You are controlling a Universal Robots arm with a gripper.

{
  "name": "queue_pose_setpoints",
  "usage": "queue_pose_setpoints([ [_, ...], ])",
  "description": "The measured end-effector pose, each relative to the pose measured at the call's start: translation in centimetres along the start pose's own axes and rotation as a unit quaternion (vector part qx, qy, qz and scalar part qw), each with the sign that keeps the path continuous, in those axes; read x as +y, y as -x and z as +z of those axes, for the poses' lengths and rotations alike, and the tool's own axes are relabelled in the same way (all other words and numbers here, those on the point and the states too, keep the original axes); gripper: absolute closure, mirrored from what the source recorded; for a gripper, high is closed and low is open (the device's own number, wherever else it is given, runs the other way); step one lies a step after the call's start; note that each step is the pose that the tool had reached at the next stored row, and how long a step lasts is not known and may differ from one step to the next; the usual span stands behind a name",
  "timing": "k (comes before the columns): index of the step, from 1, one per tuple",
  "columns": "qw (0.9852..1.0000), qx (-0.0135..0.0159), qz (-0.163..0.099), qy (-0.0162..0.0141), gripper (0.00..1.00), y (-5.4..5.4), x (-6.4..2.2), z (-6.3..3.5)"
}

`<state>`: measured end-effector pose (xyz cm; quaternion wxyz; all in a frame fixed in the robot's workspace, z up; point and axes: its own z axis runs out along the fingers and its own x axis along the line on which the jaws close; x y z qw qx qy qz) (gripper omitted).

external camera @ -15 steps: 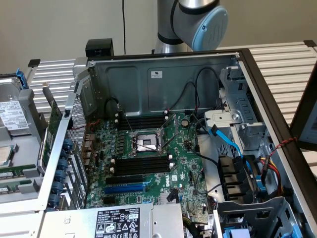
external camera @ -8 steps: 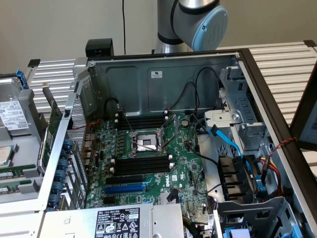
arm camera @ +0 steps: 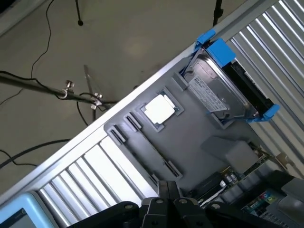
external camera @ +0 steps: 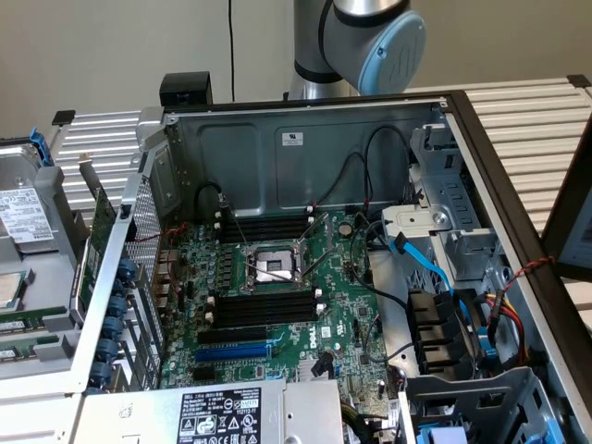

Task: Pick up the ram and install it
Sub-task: 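Pick up the ram and move it above insertion slot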

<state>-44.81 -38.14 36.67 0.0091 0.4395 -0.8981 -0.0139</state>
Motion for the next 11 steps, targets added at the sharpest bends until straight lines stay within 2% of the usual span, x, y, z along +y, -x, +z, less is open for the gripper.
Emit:
queue_pose_setpoints([
  [3, 0.9996, 0.0009, -0.027, -0.0001, 0.9, 0.0, 0.0, 0.05],
  [6, 0.9985, 0.0018, -0.054, -0.0002, 0.9, 0.0, 0.0, 0.1],
  [11, 0.995, 0.0034, -0.099, -0.0006, 0.9, 0.0, 0.0, 0.22],
])
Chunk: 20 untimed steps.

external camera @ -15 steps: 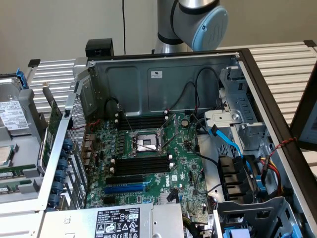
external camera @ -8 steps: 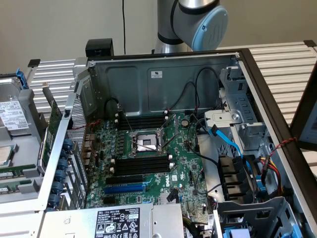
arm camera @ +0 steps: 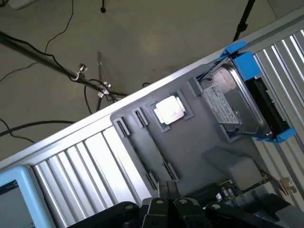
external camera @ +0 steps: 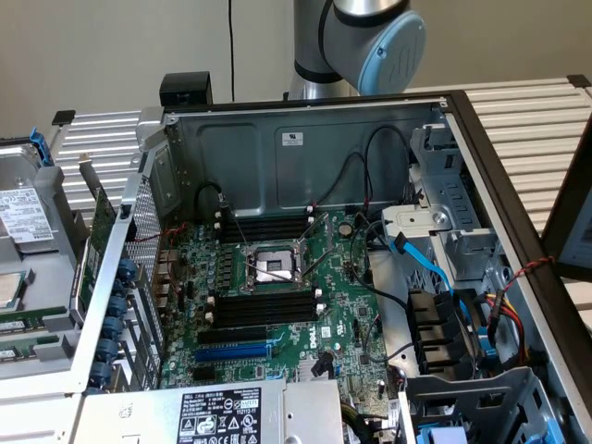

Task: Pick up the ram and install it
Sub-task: 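Pick up the ram and move it above insertion slot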

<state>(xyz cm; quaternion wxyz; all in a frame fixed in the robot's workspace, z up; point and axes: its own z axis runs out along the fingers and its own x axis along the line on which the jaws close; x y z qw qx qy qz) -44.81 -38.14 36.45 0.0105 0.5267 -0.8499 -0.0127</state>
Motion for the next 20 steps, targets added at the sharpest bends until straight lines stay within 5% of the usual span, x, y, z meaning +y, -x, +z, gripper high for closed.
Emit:
queue_pose_setpoints([
  [5, 0.999, 0.0018, -0.046, -0.0003, 0.9, 0.0, 0.0, 0.09],
  [10, 0.9959, 0.0032, -0.091, -0.0005, 0.9, 0.0, 0.0, 0.17],
  [17, 0.9881, 0.0053, -0.154, -0.0008, 0.89, 0.0, 0.0, 0.26],
  [20, 0.9836, 0.0061, -0.18, -0.001, 0.76, 0.0, -0.01, 0.31],
])
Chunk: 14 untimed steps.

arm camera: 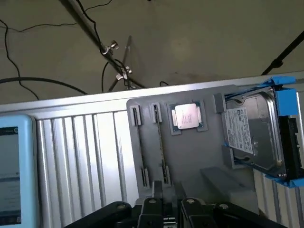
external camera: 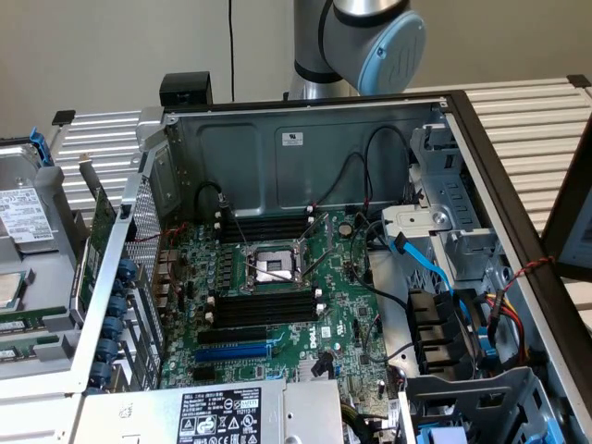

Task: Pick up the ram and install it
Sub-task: 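Pick up the ram and move it above insertion slot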

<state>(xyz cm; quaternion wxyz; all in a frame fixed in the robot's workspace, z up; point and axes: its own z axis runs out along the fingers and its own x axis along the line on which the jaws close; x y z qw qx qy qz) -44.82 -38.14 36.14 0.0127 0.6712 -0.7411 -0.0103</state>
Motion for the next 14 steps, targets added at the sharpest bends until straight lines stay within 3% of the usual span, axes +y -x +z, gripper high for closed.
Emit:
queue_pose_setpoints([
  [1, 1.0, 0.0002, -0.007, -0.0001, 0.7, 0.0, 0.0, 0.05],
  [3, 0.9998, 0.0006, -0.02, -0.0002, 0.7, 0.0, -0.01, 0.21],
  [4, 0.9996, 0.0009, -0.027, -0.0001, 0.64, 0.0, -0.01, 0.3],
  [11, 0.9973, 0.0024, -0.074, -0.0003, 0.64, 0.0, -0.01, 1.0],
  [14, 0.9972, 0.0024, -0.075, -0.004, 0.64, -0.2, 0.39, 1.21],
])
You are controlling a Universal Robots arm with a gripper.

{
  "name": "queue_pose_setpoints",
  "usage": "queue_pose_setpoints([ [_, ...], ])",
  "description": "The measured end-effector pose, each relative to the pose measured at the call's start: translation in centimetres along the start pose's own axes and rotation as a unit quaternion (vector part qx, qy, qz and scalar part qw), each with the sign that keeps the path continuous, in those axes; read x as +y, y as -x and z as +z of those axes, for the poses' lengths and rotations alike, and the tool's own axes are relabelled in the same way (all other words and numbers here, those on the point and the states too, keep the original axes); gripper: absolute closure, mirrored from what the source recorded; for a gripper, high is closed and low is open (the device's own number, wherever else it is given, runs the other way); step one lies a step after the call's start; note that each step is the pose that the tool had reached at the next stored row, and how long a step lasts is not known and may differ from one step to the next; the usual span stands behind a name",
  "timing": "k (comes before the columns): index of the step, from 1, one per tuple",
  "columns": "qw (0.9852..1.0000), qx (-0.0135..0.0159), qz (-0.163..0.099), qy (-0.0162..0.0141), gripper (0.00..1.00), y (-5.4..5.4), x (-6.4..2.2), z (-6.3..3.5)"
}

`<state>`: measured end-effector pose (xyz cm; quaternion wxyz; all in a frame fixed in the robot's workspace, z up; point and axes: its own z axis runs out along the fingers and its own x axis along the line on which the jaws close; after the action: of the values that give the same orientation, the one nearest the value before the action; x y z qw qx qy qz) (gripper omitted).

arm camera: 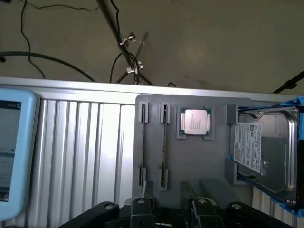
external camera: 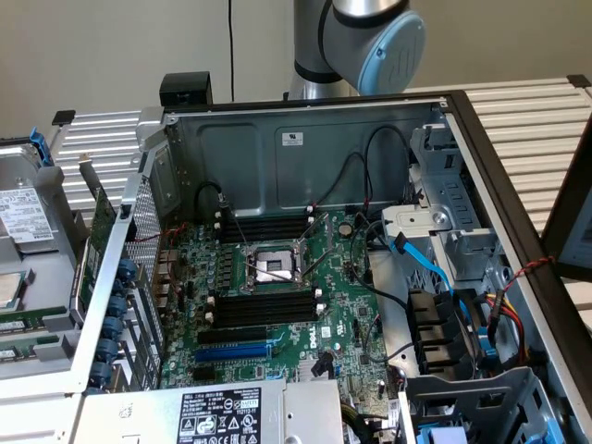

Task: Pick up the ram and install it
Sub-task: 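Pick up the ram and move it above insertion slot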

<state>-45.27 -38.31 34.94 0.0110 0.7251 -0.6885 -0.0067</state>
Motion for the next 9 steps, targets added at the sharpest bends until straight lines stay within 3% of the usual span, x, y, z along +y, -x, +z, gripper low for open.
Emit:
queue_pose_setpoints([
  [5, 0.9999, 0.0007, 0.0, -0.0133, 0.64, -0.09, 1.05, 0.33],
  [9, 0.9999, 0.0008, 0.0, -0.0148, 0.64, -0.2, 1.2, 1.0],
])
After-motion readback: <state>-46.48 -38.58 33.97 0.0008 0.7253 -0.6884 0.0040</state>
